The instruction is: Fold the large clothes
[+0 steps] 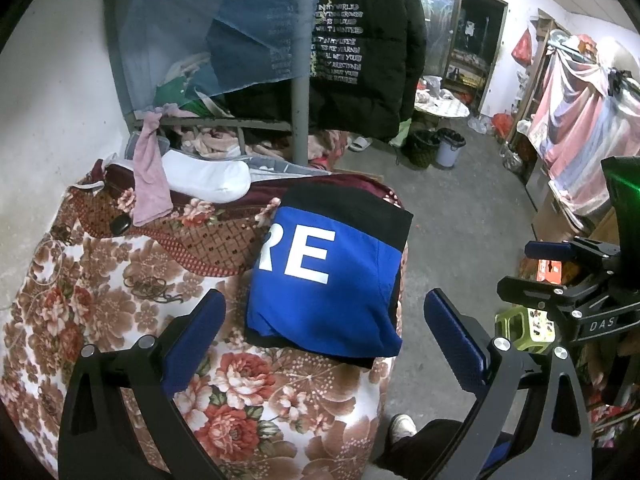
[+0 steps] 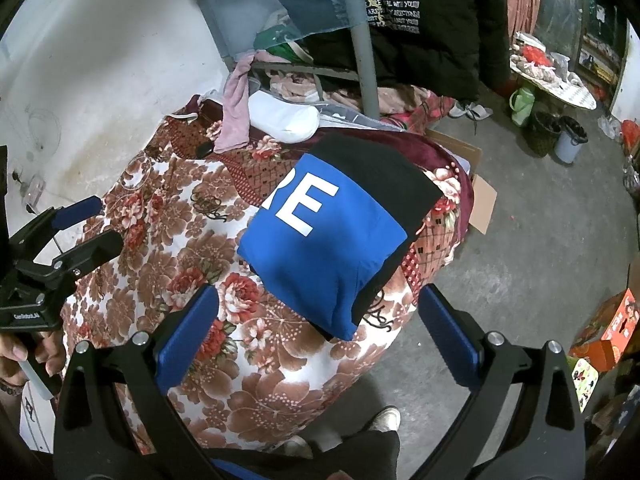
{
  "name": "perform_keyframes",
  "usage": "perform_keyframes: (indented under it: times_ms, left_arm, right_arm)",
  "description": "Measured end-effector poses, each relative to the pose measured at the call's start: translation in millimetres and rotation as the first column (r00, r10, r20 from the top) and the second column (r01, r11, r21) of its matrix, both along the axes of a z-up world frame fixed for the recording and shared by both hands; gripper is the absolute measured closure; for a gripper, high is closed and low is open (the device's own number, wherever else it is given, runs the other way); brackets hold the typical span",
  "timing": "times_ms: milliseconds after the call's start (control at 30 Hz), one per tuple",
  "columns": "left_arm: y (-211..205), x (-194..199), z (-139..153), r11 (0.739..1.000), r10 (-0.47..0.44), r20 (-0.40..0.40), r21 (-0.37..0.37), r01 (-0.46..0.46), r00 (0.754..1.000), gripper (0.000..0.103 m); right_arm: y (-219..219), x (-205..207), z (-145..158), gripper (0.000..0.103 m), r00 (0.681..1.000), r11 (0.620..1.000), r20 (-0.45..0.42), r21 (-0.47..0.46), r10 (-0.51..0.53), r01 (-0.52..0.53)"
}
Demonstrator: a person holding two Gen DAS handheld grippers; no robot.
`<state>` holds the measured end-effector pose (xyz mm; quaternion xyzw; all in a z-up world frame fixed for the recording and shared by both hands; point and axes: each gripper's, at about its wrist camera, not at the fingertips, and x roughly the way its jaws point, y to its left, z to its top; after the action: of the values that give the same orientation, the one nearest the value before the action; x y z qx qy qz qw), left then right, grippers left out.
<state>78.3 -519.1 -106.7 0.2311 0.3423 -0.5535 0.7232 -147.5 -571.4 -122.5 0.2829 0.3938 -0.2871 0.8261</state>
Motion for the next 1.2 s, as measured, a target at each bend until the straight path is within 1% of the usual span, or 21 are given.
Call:
perform_keyframes:
  times_ms: [133, 233, 333, 467, 600, 767, 1200]
  left_arm:
    - [-2.1, 5.1, -0.5, 1.000, 0.009, -0.012, 0.005, -0.009, 1.000, 0.005]
    - [-2.6, 5.9, -0.4, 1.000, 0.018, -0.005, 0.005, -0.018, 1.000, 0.005]
    - [-1.1, 8.1, 1.1, 0.999, 0.037, 0.002, -0.018, -0.037, 0.999, 0.006]
    - [1.9, 5.4, 4.8, 0.999, 0.024, 0.022, -0.049, -0.023, 0.999, 0.005]
    - [1.1, 4.7, 6.0, 0.999, 0.023, 0.012, -0.044, -0.023, 1.000, 0.005]
    - [-0.4, 6.4, 4.3, 0.999, 0.031, -0.017, -0.020, -0.031, 0.999, 0.006]
    - [1.3, 6.3, 1.4, 1.000, 0.023, 0.001, -0.014, -0.023, 1.000, 0.006]
  right_arm:
    - [0.5, -1.4, -4.5, 0.005, 1.000, 1.000, -0.009, 0.002, 0.004, -0.004]
    - [-0.7, -2.7, -7.3, 0.005, 1.000, 1.000, -0.011, 0.009, 0.001, -0.001]
    - [-1.8, -2.9, -7.8, 0.005, 1.000, 1.000, -0.014, 0.009, 0.000, 0.000]
    - [-3.1, -2.8, -8.3, 0.005, 1.000, 1.000, -0.015, 0.010, -0.001, 0.001]
    - [-3.1, -3.1, -8.4, 0.005, 1.000, 1.000, -0.016, 0.010, 0.001, -0.001]
    - [-2.8, -3.4, -10.1, 0.005, 1.000, 1.000, -0.020, 0.014, 0.002, -0.002]
    - [-1.8, -1.8, -10.8, 0.005, 1.000, 1.000, -0.022, 0.013, 0.007, -0.006]
